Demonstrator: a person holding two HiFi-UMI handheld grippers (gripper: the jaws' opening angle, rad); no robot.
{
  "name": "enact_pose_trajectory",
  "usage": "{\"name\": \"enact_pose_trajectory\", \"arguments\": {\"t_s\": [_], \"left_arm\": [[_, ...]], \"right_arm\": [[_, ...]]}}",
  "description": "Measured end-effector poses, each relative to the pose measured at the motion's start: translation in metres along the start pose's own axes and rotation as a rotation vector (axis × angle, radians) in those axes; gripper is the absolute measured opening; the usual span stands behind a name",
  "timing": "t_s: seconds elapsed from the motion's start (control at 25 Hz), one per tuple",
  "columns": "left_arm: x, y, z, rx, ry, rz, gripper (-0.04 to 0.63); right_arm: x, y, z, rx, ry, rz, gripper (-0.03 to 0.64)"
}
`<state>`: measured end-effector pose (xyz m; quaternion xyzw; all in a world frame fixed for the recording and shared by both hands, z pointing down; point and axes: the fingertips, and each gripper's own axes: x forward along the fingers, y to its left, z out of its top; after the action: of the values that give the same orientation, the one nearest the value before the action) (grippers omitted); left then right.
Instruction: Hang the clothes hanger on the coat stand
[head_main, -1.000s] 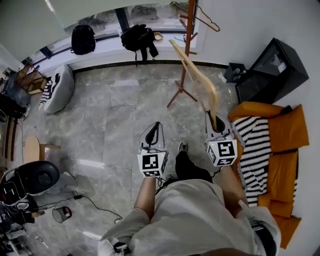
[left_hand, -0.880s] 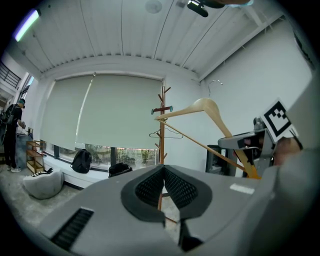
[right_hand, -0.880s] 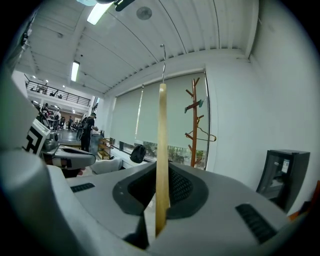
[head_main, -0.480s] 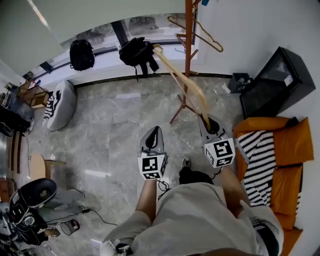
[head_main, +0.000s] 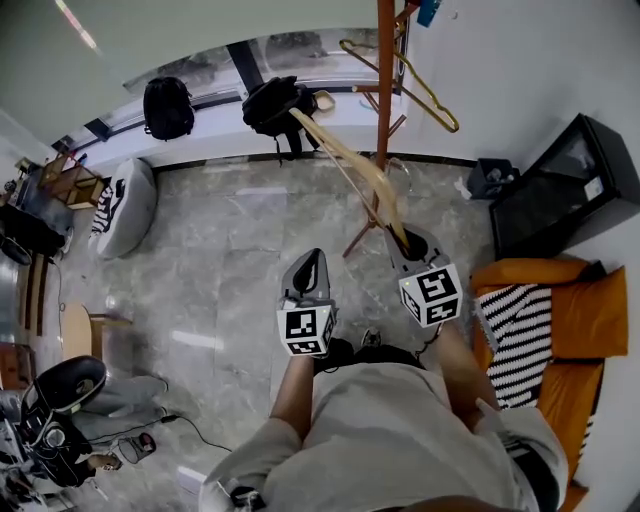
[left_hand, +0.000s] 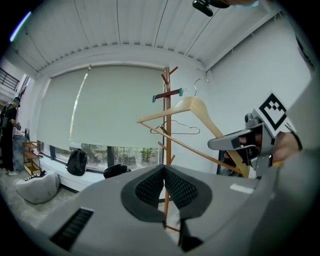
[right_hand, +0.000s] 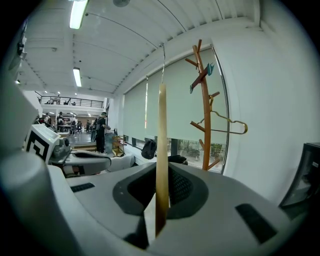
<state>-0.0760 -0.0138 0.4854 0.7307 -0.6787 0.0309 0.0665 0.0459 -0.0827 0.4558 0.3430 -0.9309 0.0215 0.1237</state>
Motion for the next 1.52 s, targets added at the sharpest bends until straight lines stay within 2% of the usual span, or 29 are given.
{"name": "enact_pose_trajectory", "arguments": {"t_s": [0.44, 1.08, 1.52], "left_arm": [[0.058, 0.047, -0.003, -0.015, 0.008, 0.025, 0.009], [0.175, 0.092, 0.004, -0.040, 0.025, -0.049, 0.009], [0.214, 0.105, -0.002, -0.059, 0.034, -0.097, 0.009]], "right_arm": [[0.077, -0.018, -0.002, 0.029, 0.051, 0.038, 0.023], [0.181, -0.068, 0.013, 0.047, 0.098, 0.016, 0.024], [0.216, -0.080, 0.002, 0.071, 0.135, 0.009, 0.023]]}}
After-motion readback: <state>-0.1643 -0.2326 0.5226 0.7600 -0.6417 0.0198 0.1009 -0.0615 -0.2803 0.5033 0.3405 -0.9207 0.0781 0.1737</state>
